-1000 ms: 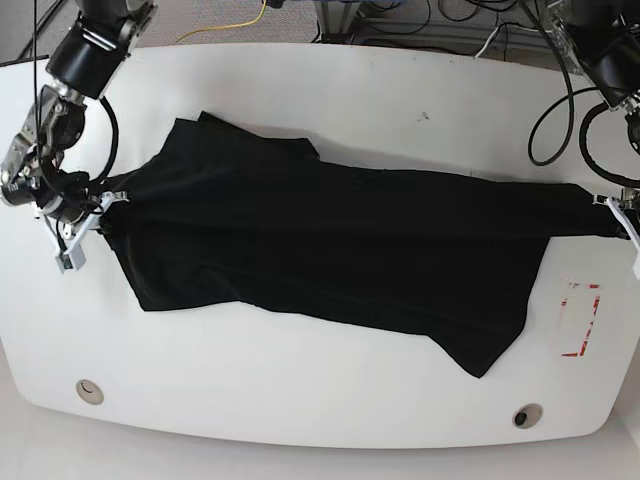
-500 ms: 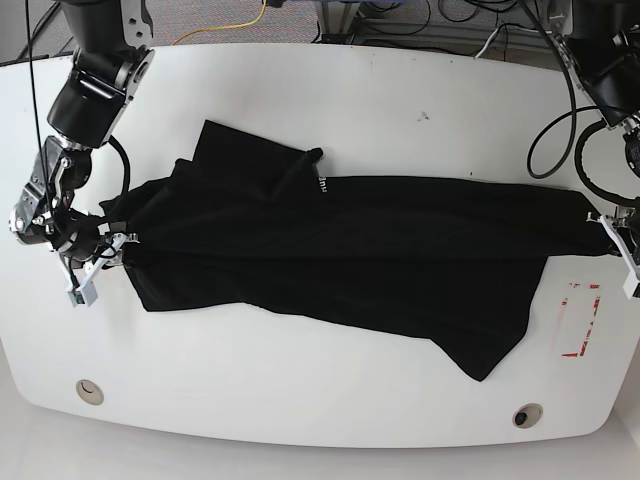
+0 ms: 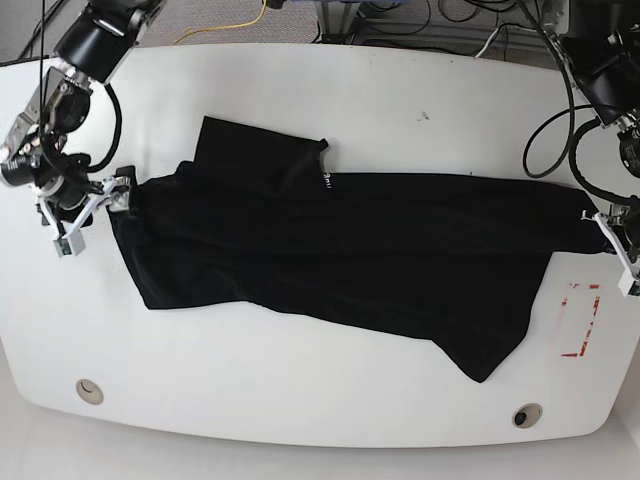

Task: Layout the t-shirt on the table in an organized manner, then fold the t-shirt properly
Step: 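Release the shirt with the right gripper and raise it, then grasp the shirt's bunched corner with the right gripper and pull outward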

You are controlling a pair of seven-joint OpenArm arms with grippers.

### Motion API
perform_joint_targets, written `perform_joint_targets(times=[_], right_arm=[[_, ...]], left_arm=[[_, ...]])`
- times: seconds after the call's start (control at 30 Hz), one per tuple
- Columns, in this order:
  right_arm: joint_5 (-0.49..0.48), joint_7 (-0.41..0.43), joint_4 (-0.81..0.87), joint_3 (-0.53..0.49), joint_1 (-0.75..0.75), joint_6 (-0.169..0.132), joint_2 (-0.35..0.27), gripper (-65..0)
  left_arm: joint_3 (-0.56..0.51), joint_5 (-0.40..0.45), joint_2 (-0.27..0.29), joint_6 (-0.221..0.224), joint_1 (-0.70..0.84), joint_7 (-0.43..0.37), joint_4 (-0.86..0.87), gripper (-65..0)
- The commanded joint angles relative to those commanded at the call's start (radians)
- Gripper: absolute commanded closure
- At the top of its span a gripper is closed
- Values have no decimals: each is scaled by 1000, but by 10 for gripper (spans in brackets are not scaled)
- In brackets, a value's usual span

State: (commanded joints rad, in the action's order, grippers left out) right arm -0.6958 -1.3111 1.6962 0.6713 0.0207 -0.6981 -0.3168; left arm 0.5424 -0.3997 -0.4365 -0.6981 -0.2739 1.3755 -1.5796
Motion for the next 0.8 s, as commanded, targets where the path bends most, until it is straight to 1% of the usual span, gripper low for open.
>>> perform_joint_targets(times=[0.1,0.27,0.37,0.4,0.47,0.57,0.7,0.8], right_arm=[[-60,3,-2,29,-43,0,15,-650],[-54,0,-5,57,-49,0,21,-650],[-60,-5,-5,51,-80,0,26,-650],[-60,-5,-3,43,-87,0,34,-650],[-58,-5,-3,8,-104,0,69,-650],[-58,-5,-5,-23,-120,0,100,-650],[-57,-3,-5,-37,-150,0,155,-650],[-54,-2,-5,-38,-166,0,180,-650]], left_arm=[[0,0,0,0,0,0,3,0],[-2,0,0,0,0,0,3,0],[-2,0,0,0,0,0,3,0],[-2,0,2,0,0,0,2,0],[-2,0,2,0,0,0,5,0],[-2,0,2,0,0,0,5,0],[-2,0,2,0,2,0,2,0],[-2,0,2,0,2,2,0,0]])
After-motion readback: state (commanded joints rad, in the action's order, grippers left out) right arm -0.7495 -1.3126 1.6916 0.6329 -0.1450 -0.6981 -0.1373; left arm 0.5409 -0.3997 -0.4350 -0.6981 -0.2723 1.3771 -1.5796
